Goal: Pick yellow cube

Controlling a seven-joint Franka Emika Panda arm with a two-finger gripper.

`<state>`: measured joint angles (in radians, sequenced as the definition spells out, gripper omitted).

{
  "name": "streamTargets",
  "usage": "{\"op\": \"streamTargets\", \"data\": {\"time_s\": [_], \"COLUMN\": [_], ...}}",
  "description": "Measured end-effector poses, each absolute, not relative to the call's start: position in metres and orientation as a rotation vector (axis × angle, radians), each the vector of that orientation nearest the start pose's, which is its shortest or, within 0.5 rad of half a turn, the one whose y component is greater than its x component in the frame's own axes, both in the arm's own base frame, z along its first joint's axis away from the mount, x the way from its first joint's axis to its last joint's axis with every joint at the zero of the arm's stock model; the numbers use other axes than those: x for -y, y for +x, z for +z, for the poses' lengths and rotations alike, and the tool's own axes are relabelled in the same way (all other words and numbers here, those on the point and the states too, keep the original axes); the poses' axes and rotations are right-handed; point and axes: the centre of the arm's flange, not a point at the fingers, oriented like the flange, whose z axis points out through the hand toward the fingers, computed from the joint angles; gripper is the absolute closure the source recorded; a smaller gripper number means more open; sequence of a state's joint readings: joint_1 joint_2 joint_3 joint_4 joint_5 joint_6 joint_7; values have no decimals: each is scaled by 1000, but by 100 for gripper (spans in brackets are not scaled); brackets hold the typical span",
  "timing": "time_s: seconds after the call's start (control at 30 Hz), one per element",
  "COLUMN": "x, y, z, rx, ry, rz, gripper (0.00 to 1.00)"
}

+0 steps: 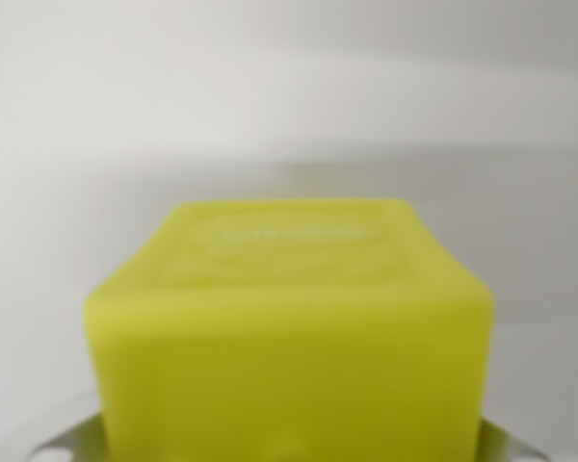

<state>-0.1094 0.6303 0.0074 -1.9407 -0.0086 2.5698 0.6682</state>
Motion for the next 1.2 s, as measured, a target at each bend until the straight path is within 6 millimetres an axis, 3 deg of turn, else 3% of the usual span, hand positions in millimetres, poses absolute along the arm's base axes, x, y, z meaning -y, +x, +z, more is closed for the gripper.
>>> {"op": "streamTargets", "data": {"time_s": [1.2], "x": [63], "y": [614], "z": [244], "rx": [-1172], "ry": [-2916], "rz": [2], "gripper": [100]}}
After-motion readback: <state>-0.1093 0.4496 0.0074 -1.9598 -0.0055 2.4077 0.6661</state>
